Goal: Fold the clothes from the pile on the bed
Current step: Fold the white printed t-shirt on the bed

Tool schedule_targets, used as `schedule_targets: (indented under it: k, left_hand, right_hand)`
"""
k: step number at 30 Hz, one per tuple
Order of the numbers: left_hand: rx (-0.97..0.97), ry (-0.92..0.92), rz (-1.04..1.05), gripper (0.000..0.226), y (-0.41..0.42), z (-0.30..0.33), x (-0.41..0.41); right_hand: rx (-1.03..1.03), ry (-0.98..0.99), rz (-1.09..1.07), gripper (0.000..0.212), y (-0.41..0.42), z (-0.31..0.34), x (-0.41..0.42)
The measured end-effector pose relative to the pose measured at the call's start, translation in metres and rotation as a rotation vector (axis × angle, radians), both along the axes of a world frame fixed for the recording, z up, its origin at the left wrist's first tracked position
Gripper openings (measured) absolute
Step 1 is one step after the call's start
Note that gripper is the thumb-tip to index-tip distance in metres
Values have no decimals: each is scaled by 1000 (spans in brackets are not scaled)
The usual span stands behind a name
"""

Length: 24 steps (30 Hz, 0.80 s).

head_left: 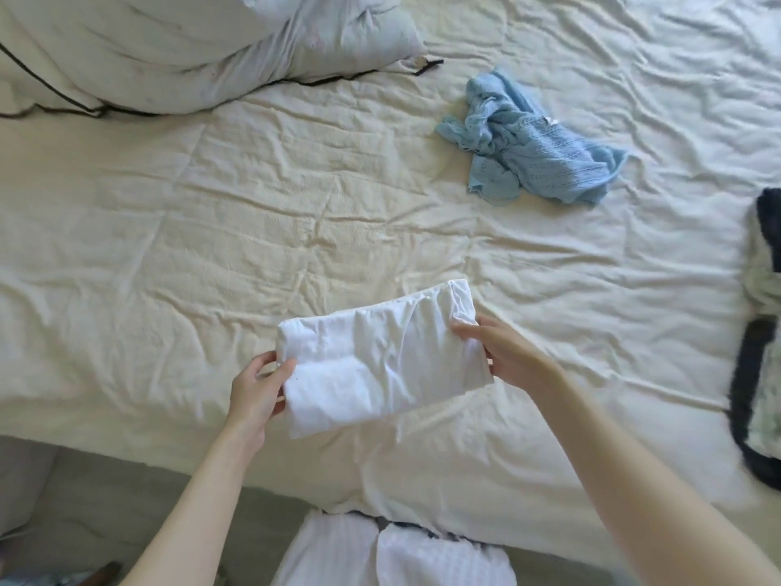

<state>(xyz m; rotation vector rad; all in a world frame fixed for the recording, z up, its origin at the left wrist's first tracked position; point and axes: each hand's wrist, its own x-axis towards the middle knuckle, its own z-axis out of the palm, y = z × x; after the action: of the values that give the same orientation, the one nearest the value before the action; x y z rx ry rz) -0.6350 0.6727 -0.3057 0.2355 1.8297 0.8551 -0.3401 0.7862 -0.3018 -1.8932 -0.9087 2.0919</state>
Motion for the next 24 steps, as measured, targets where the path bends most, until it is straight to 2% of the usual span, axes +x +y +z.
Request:
schedule_targets:
  k: [4,9,16,24]
  left_hand:
    - [33,1,-59,20,-5,21,52]
    - [80,1,-128,23,-16,44,139]
    - [114,-62,-210,12,-38,73,270]
    - [85,-114,-416,11,-41,84,351]
  right_hand:
    - [27,23,-76,22,-27,19,60]
    - [45,7,-154,26,-59,38,154]
    - [129,-30,-234,26,-101,88,286]
    - [151,-133,-415,26,-151,113,365]
